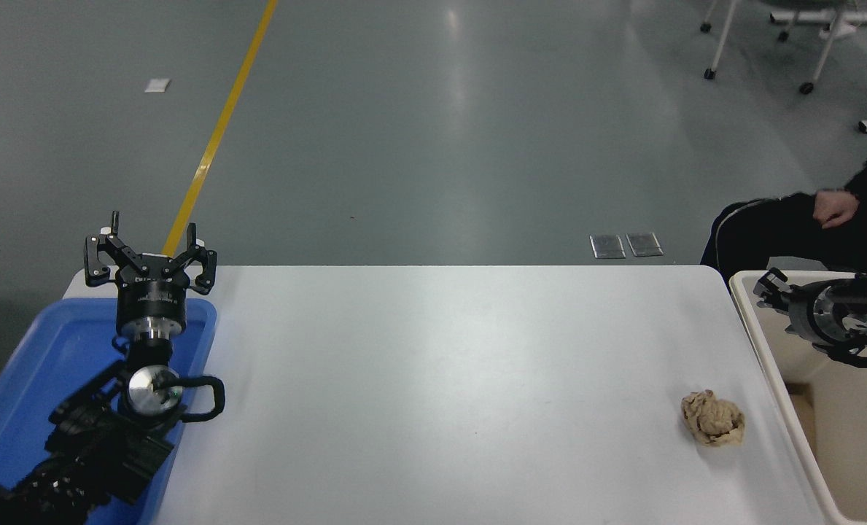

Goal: Pick up paper ball place in dustbin

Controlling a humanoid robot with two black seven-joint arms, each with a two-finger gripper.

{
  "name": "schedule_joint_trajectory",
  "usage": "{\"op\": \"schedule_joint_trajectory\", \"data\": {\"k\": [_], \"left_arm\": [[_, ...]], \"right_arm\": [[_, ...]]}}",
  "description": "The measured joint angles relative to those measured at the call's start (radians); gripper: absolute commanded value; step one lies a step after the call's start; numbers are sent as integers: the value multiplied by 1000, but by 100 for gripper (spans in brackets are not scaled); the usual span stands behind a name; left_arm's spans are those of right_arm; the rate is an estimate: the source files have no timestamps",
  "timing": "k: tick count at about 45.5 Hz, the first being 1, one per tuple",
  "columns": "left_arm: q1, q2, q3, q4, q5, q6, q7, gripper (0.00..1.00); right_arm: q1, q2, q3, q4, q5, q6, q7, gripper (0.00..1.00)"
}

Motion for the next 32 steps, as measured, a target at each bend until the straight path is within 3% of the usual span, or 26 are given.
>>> {"op": "schedule_joint_trajectory", "data": {"k": [12, 32], "left_arm": [[1, 1, 0, 1, -1, 0, 0, 99], [1, 2, 0, 1, -2, 0, -2, 99]], "right_arm": [[322, 95, -73, 122, 0, 161, 0, 100], [608, 146, -92, 317, 1, 383, 0, 100]]}}
